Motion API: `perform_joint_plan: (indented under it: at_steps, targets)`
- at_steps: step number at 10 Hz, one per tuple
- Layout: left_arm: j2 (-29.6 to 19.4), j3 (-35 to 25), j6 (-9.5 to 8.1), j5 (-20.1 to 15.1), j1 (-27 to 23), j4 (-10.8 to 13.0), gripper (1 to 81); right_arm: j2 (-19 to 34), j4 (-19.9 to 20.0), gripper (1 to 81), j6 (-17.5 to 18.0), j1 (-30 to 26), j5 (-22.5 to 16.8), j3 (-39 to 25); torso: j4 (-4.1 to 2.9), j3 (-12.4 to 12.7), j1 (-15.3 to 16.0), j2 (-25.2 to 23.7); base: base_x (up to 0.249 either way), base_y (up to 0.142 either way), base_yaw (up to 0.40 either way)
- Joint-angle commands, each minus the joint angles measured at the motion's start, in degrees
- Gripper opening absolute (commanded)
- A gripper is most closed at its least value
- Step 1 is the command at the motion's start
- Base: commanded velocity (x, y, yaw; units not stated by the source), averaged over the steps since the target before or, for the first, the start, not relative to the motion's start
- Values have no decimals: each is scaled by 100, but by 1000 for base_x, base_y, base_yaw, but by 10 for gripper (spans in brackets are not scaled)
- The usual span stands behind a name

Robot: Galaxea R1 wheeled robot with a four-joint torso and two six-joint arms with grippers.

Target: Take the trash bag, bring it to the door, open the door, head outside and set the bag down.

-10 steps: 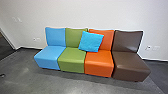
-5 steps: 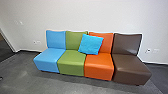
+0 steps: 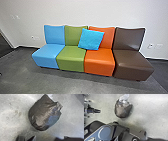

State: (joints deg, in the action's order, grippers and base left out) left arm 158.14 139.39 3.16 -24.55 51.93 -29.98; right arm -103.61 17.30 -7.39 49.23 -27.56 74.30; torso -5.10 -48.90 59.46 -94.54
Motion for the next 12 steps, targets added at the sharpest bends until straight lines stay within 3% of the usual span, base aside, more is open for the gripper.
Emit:
perform_joint_plan:
  at_steps: [1, 6, 7, 9, 12]
  targets:
    - [-63, 1, 1, -445, -679, -184, 811, 715, 520, 811, 9, -917, -908, -162, 0, -527, 365, -564, 0, 0, 0]
    - [288, 167, -8, -463, -1048, -219, 811, 1243, 731, 811, 18, -1639, -1348, -777, 0, -1493, 1014, -1589, 0, 0, 0]
    - [359, 264, -8, -463, -1084, -237, 811, 1305, 801, 811, 44, -1735, -1409, -918, 0, -1154, 1147, -1801, 0, 0, 0]
    - [518, 379, -8, -454, -1137, -228, 811, 1383, 933, 811, 44, -1998, -1647, -1147, 0, -1392, 1372, -2140, 0, 0, 0]
    - [720, 546, -8, -463, -1250, -202, 811, 1419, 916, 811, 44, -2087, -1761, -1288, 0, -1469, 1722, -2704, 0, 0, 0]
